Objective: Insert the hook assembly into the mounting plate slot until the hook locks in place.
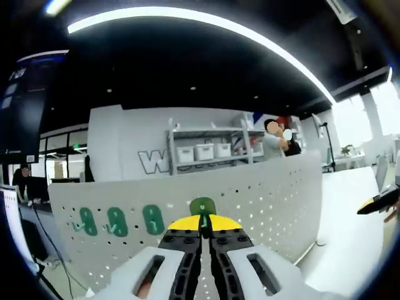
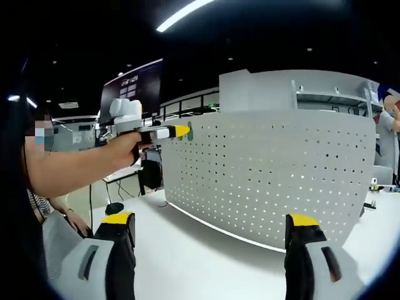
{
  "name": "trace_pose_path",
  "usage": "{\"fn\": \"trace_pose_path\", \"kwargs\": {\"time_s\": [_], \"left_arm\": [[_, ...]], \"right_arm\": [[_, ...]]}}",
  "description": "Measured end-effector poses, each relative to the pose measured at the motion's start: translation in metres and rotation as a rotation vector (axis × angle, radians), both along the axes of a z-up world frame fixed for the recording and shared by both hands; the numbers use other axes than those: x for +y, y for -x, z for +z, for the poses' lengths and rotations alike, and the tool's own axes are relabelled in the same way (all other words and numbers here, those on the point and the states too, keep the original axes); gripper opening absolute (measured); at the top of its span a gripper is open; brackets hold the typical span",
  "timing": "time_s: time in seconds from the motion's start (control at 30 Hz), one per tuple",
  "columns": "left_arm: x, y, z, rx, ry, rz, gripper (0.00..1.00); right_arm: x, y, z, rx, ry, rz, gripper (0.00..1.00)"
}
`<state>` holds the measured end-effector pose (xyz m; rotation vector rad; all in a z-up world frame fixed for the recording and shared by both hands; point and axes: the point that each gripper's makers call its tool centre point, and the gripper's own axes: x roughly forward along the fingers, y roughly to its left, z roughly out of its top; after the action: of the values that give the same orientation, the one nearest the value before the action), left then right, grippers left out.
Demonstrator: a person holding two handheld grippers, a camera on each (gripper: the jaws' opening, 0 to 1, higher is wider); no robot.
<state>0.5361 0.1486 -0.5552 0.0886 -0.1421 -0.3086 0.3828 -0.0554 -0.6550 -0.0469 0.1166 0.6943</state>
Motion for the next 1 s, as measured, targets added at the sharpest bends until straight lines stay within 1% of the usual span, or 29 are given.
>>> {"fn": "trace_pose_path", "kwargs": {"time_s": [0.27,0.43,0.57,1.0], "left_arm": [[-0.001,-0.015,0.003,-0.006,0.01,0.025,0.03],[-0.001,-0.022,0.0,-0.002,0.012,0.035,0.03],[0.0,-0.027,-0.004,0.007,0.016,0.041,0.03],[0.002,-0.037,-0.008,0.013,0.017,0.055,0.02]], "right_arm": [[-0.001,-0.002,0.0,0.003,-0.007,-0.005,0.98],[-0.004,-0.004,0.0,0.004,-0.012,-0.011,0.98],[-0.005,-0.005,0.0,0.007,-0.019,-0.014,0.98],[-0.008,-0.008,-0.001,0.011,-0.023,-0.016,0.97]]}}
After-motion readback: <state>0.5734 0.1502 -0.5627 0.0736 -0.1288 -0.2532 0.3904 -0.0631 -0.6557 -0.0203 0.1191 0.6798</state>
